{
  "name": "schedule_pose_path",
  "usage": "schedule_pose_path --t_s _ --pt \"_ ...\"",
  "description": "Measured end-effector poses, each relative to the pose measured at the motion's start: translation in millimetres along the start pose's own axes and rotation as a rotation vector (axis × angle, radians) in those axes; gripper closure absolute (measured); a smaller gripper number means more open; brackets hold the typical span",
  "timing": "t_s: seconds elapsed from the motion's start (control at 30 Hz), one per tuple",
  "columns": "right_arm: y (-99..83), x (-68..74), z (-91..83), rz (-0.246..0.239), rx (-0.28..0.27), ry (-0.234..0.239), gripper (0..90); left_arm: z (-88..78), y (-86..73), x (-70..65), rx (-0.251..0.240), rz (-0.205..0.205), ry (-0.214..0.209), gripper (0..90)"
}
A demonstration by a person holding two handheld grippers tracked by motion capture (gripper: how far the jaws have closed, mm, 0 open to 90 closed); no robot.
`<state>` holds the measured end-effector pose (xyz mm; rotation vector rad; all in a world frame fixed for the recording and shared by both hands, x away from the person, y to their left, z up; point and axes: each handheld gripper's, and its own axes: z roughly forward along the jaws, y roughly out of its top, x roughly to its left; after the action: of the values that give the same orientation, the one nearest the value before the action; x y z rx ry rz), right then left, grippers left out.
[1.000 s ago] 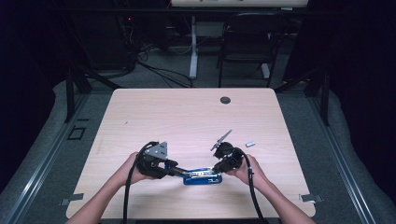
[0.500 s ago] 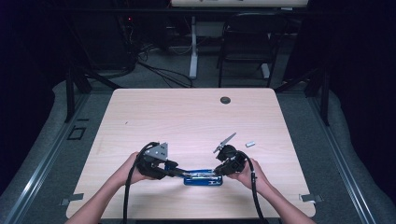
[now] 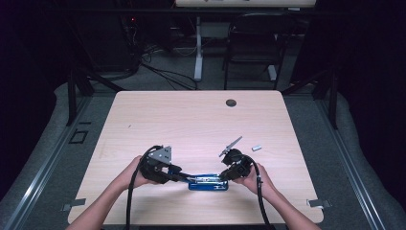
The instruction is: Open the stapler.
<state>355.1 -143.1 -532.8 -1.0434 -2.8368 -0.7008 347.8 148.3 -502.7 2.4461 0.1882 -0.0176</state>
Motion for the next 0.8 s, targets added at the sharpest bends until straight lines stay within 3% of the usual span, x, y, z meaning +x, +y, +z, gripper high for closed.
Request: schedule_pose_path --t_s 0.27,0.3,0.73,0.8 --pt "-0.1 -0.9 -0.2 -0.001 0.003 0.001 82.4 2.6 -3.7 2.3 0.020 0.002 0.000 65.2" --pt "-0.2 -0.9 -0.2 0.000 0.003 0.001 82.3 2.2 -3.9 3.0 0.023 0.003 -0.014 65.1" --pt "-0.6 -2.1 0.6 0.012 -0.004 0.007 82.0 6.6 -10.2 7.5 0.072 -0.009 -0.003 64.3" --pt "-0.5 -2.4 0.4 0.011 -0.003 0.008 82.0 8.3 -11.9 8.6 0.059 -0.013 -0.015 64.3"
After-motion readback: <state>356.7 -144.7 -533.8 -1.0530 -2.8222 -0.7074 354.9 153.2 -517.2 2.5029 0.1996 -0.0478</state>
